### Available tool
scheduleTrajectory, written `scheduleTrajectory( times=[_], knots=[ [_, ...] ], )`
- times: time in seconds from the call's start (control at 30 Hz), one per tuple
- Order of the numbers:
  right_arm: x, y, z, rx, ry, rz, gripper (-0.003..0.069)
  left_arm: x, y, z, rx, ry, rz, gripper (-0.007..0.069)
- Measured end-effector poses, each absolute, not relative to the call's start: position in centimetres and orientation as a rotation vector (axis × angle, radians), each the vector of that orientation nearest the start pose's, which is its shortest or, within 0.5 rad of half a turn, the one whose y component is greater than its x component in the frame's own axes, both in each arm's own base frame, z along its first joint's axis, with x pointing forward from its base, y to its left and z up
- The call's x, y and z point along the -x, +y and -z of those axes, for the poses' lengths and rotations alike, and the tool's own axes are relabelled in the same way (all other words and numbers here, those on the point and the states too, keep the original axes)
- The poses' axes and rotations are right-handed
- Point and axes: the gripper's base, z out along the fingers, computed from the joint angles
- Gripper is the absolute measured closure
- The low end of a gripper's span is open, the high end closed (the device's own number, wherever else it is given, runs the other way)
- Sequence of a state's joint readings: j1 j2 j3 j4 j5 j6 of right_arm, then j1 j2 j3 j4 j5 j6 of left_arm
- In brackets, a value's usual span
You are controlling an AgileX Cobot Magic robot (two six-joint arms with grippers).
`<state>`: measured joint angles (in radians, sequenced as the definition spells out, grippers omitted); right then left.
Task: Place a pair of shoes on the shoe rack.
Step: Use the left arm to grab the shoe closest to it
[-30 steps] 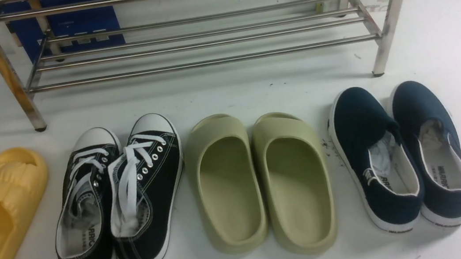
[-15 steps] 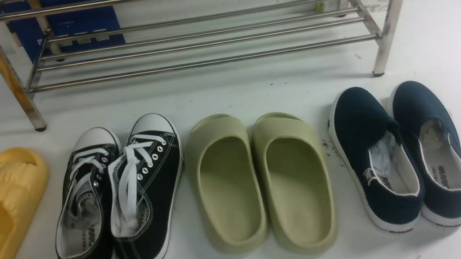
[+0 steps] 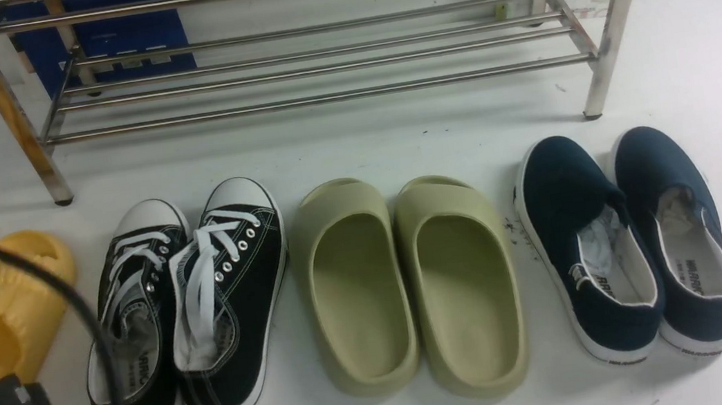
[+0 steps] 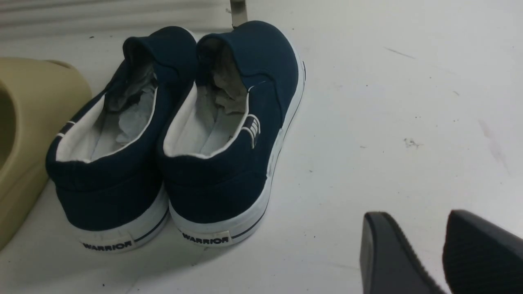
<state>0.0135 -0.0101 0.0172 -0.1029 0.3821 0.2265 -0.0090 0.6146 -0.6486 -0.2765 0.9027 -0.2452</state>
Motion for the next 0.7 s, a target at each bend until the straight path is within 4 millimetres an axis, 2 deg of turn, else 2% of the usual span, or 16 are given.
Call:
scheduleTrajectory(
  times=[0.1, 0.23, 0.3, 0.47, 0.57, 0.6, 0.7],
  knots=[
    [-5.2, -0.3, -17.4, -0.136, 1.866, -0.064, 0.0413, -12.8, -1.1, -31.8, 0.308, 2.518, 0.256, 0.0638],
    [-5.2, -0.3, -17.4, -0.136, 1.866, -0.064, 0.0413, -16.1, -0.8, -32.0, 0.247, 2.654, 0.136, 0.0638],
    [-5.2, -0.3, -17.4, -0.136, 1.866, -0.064, 0.0413, -18.5, -1.5, -31.3, 0.2, 2.734, 0.116, 0.0638],
    [-5.2, -0.3, -17.4, -0.136, 1.866, -0.064, 0.0413, -22.6, -2.8, -28.4, 0.216, 2.875, 0.12, 0.063],
    [-5.2, -0.3, -17.4, -0.136, 1.866, -0.064, 0.0413, -25.1, -3.0, -26.2, 0.288, 2.927, 0.091, 0.0559],
    [-5.2, -0.3, -17.4, -0.136, 1.866, -0.064, 0.0413, -25.2, -3.0, -26.1, 0.297, 2.927, 0.088, 0.0547],
    [-5.2, -0.3, -17.4, -0.136, 1.866, -0.064, 0.0413, -26.6, -2.7, -24.5, 0.347, 2.934, 0.009, 0.0415]
  ],
)
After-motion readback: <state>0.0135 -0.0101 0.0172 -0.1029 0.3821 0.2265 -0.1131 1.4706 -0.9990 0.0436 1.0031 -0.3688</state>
